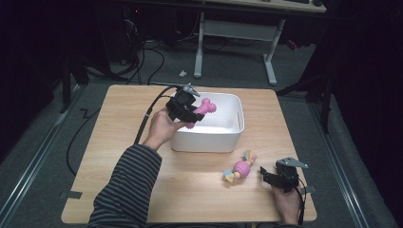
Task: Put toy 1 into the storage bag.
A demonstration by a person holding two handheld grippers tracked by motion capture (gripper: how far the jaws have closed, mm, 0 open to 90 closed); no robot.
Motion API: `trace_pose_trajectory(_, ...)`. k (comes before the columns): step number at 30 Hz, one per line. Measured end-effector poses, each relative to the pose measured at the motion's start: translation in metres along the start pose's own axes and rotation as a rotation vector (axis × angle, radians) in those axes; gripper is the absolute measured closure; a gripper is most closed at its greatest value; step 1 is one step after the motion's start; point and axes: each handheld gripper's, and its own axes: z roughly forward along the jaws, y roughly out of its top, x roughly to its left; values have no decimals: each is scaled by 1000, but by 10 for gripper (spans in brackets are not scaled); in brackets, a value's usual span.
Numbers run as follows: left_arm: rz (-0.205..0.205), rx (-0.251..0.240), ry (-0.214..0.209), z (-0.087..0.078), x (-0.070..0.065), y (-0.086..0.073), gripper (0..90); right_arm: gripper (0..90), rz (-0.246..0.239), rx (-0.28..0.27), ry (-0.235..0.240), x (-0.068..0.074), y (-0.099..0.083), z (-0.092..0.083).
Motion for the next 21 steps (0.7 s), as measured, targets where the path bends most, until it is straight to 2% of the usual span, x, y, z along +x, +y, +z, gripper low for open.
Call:
trace_pose_trajectory(12, 21, 58, 10, 21, -2, -4, 587, 298, 0, 2, 1, 0, 0, 0)
trace_pose_trajectory(21, 29, 85, 9, 23, -1, -4, 584, 300, -2, 1, 2, 0, 0, 0)
